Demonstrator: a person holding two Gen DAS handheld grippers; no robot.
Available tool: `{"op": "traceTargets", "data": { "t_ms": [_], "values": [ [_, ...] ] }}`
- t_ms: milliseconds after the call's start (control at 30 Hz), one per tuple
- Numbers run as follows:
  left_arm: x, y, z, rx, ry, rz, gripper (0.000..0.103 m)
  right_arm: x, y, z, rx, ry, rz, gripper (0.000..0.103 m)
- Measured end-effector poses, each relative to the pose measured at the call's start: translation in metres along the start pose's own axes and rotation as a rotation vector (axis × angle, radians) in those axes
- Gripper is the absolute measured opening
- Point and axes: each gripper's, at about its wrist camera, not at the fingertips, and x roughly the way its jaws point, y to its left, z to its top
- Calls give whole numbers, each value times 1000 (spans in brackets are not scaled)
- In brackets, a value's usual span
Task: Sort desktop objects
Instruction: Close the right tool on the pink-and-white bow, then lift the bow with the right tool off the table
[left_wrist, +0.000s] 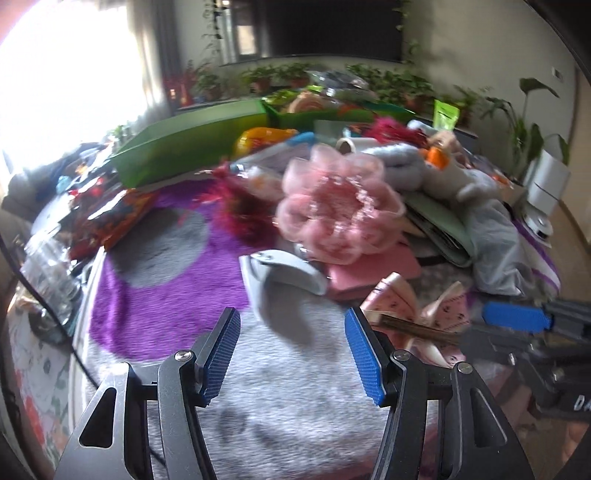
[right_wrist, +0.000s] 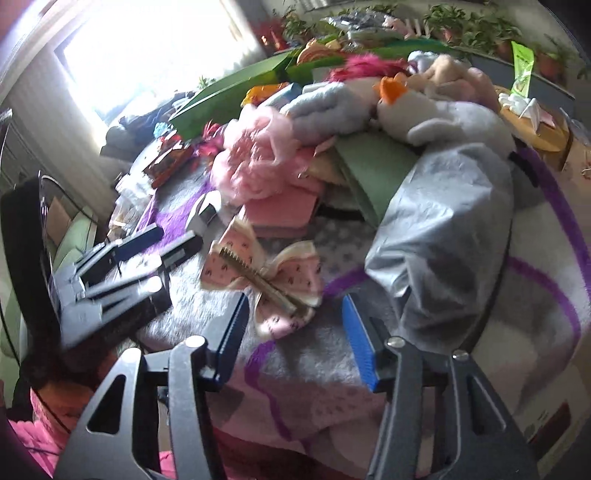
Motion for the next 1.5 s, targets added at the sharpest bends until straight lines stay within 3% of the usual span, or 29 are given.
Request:
{"op": "traceTargets", "data": {
  "t_ms": [167, 467, 500, 567, 633, 1133, 1300, 1400, 1500],
  "values": [
    [10, 4, -1, -32, 30, -35, 60, 8, -5, 8, 1, 1, -3, 42],
    [16, 9, -5, -83, 69, -90, 60, 21, -15, 8, 34, 39, 59, 43],
    [15, 8, -5, -82, 72, -93, 60, 21, -14, 7, 27, 38, 60, 41],
    [12, 10, -6, -88, 72, -106, 60, 22, -11, 8, 7, 45, 71, 18],
    [7, 14, -6, -105, 67, -129, 60, 24, -9, 6, -10, 57, 62, 11],
    [-9, -4, -3, -49, 23, -335, 60, 28, -12, 7, -24, 52, 53, 11],
    [3, -6, -3, -46, 58, -307, 59, 28, -11, 7, -26, 50, 54, 11],
    [18, -1, -4, -99, 111, -367, 31, 28, -11, 7, -24, 51, 53, 11],
    [20, 3, -4, -134, 115, -408, 15, 28, -10, 8, -30, 54, 49, 11]
  ]
}}
